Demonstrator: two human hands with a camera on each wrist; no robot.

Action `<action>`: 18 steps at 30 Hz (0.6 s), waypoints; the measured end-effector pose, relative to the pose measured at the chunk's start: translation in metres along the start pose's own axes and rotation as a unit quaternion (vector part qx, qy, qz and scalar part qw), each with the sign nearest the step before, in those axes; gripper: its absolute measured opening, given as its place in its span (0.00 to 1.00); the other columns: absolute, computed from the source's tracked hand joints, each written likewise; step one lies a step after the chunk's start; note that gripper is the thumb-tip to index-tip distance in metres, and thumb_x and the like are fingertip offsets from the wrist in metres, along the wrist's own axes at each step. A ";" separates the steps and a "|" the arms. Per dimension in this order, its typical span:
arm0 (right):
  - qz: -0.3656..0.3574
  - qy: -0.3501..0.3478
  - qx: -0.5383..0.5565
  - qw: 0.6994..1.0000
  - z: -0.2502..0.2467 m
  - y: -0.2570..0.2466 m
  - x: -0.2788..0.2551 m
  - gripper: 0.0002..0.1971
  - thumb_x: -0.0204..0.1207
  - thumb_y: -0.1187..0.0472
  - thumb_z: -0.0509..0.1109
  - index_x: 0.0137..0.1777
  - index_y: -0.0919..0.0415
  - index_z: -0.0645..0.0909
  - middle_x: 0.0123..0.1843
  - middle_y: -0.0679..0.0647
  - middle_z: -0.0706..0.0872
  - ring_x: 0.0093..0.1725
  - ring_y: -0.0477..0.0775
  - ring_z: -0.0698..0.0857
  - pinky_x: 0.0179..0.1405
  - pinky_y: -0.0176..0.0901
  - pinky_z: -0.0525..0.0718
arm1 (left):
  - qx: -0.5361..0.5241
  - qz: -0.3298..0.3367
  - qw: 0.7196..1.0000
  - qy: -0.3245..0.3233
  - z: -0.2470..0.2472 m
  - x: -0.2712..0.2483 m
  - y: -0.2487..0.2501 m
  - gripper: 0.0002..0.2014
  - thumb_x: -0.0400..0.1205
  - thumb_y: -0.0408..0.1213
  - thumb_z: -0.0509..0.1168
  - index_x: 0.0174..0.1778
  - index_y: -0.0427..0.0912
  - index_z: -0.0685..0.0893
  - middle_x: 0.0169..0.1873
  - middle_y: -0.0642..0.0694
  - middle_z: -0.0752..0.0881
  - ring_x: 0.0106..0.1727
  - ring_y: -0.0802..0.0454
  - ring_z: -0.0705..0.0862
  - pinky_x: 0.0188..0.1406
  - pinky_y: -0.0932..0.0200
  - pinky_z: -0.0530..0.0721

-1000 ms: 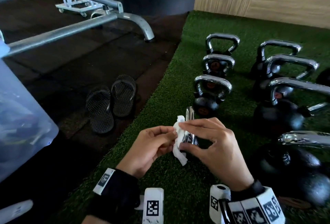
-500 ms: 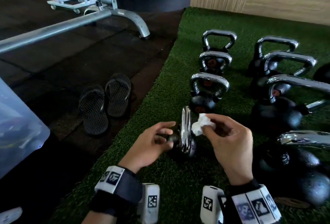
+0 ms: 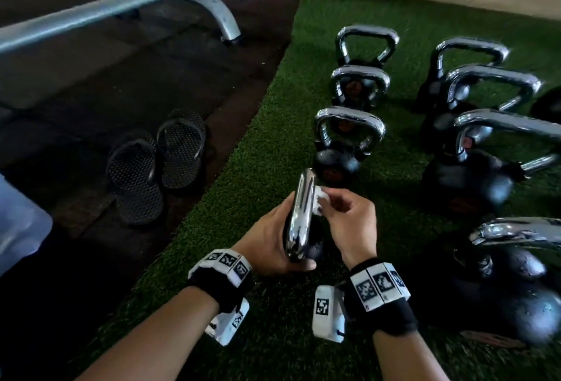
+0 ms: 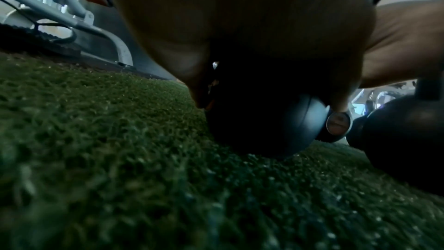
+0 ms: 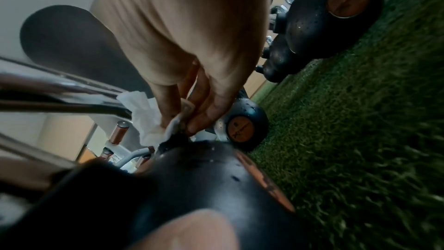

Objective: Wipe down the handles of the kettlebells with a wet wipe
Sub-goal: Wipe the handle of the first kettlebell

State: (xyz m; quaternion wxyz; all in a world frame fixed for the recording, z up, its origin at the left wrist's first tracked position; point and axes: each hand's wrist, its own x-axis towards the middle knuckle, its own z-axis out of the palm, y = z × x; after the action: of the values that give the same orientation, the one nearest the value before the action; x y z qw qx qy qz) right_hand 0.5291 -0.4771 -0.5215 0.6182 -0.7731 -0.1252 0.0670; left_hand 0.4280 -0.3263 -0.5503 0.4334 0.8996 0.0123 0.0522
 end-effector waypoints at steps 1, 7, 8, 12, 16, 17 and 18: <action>0.003 0.000 -0.004 1.000 0.000 0.002 -0.001 0.09 0.74 0.63 0.80 0.48 0.47 0.93 0.44 0.39 0.94 0.46 0.36 0.92 0.55 0.40 0.90 | -0.008 0.010 1.000 -0.007 -0.003 0.001 -0.001 0.60 0.63 0.62 0.84 0.87 0.50 0.61 0.81 0.59 0.72 0.81 0.63 0.73 0.80 0.57 0.75; 0.002 0.033 -0.021 0.999 0.002 -0.010 0.001 0.09 0.75 0.60 0.77 0.50 0.44 0.93 0.44 0.35 0.93 0.47 0.32 0.90 0.56 0.37 0.89 | -0.040 0.024 0.999 -0.010 -0.007 0.003 0.000 0.57 0.62 0.63 0.84 0.85 0.58 0.62 0.74 0.77 0.72 0.76 0.75 0.73 0.71 0.78 0.73; -0.020 0.035 -0.011 0.999 0.002 -0.015 0.003 0.10 0.75 0.61 0.77 0.50 0.44 0.93 0.44 0.34 0.93 0.47 0.32 0.90 0.55 0.36 0.89 | -0.039 0.030 0.999 -0.010 -0.006 0.002 0.000 0.57 0.63 0.63 0.84 0.85 0.54 0.63 0.75 0.74 0.73 0.76 0.73 0.73 0.72 0.74 0.74; -0.068 0.015 0.002 0.998 0.000 -0.019 0.012 0.12 0.74 0.66 0.78 0.52 0.50 0.93 0.48 0.38 0.94 0.52 0.36 0.91 0.59 0.44 0.89 | -0.043 0.028 0.999 -0.011 -0.005 0.000 -0.002 0.54 0.65 0.62 0.83 0.83 0.49 0.65 0.76 0.71 0.74 0.77 0.73 0.73 0.75 0.69 0.75; -0.064 0.000 0.028 0.998 -0.004 -0.018 0.014 0.13 0.73 0.69 0.79 0.53 0.52 0.94 0.49 0.42 0.95 0.54 0.40 0.92 0.62 0.49 0.89 | -0.034 0.025 0.999 -0.017 -0.006 0.001 -0.001 0.57 0.64 0.61 0.84 0.85 0.48 0.63 0.74 0.73 0.73 0.75 0.75 0.73 0.72 0.77 0.72; -0.080 -0.001 0.038 0.996 -0.005 -0.020 0.012 0.15 0.73 0.72 0.78 0.52 0.53 0.94 0.50 0.43 0.95 0.54 0.41 0.92 0.62 0.47 0.89 | -0.035 0.025 0.999 -0.021 -0.006 0.001 -0.001 0.57 0.64 0.59 0.85 0.85 0.46 0.63 0.75 0.69 0.74 0.76 0.73 0.73 0.73 0.75 0.73; -0.098 -0.004 0.046 0.994 -0.006 -0.022 0.009 0.17 0.71 0.75 0.78 0.52 0.52 0.94 0.51 0.44 0.94 0.55 0.42 0.92 0.61 0.44 0.88 | -0.038 0.027 0.999 -0.024 -0.006 0.002 -0.002 0.57 0.64 0.58 0.86 0.85 0.46 0.63 0.76 0.64 0.75 0.76 0.72 0.73 0.74 0.74 0.72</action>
State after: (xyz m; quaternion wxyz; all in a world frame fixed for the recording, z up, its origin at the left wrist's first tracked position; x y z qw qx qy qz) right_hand 0.5373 -0.4754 -0.4980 0.6558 -0.7279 -0.1996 0.0148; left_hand 0.4289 -0.3200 -0.5477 0.4660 0.8834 -0.0243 0.0427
